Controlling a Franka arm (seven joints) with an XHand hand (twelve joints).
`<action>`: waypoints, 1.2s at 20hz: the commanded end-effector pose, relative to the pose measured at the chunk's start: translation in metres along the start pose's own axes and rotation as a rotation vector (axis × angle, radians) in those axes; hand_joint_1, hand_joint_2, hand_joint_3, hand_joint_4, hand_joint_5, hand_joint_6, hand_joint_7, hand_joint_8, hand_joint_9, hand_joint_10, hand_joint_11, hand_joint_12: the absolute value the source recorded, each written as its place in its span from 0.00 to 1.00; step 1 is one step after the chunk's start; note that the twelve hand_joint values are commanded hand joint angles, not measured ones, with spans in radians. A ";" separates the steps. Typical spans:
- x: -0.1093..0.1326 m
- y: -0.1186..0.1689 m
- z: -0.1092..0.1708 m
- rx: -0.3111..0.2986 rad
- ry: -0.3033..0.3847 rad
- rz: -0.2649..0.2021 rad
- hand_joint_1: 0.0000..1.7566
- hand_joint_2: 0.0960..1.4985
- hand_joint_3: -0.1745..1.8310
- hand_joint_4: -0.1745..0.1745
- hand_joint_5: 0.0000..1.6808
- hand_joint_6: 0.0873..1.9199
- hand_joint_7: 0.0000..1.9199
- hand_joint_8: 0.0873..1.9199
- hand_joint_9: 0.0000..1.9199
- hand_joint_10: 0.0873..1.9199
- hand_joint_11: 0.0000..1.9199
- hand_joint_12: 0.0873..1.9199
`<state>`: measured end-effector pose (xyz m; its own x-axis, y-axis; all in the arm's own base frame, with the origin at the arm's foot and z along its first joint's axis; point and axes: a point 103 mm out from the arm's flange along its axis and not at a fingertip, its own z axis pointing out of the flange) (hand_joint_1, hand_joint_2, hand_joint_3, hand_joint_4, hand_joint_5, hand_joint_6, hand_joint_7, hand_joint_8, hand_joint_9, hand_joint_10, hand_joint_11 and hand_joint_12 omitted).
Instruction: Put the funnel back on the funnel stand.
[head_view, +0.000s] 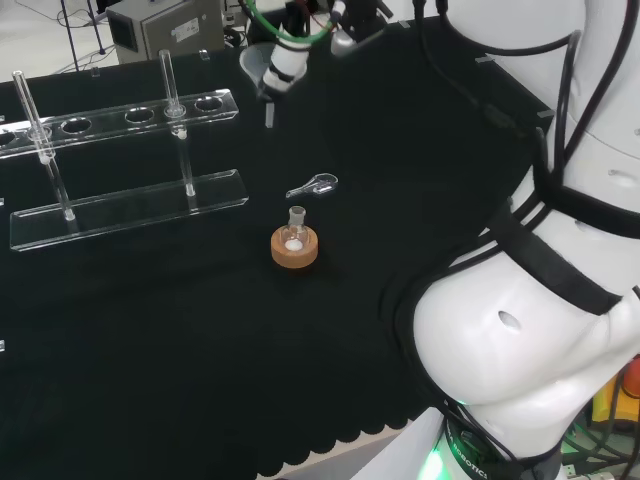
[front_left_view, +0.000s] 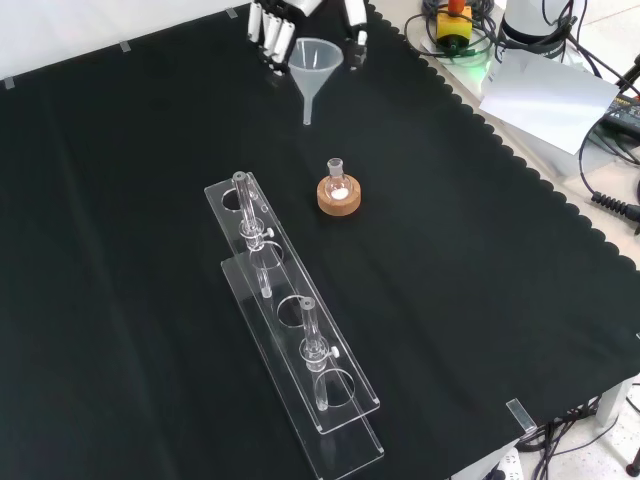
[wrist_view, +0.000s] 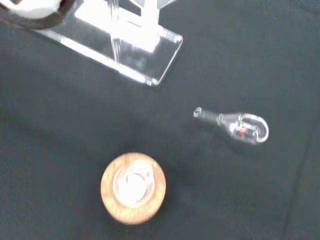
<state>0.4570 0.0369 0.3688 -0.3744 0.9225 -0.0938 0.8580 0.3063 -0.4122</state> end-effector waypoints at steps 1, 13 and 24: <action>-0.013 0.033 -0.039 -0.044 0.013 0.001 0.45 0.40 0.38 0.47 0.45 0.36 0.36 0.28 0.61 0.13 0.40 0.60; 0.002 0.099 -0.051 -0.027 0.008 -0.065 0.45 0.40 0.38 0.46 0.45 0.37 0.36 0.29 0.61 0.13 0.40 0.60; 0.017 0.134 -0.038 0.004 0.008 -0.094 0.45 0.40 0.39 0.46 0.46 0.37 0.36 0.29 0.61 0.14 0.40 0.60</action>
<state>0.5754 0.0927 0.3558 -0.4381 0.8976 -0.0496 0.8303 0.3828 -0.4051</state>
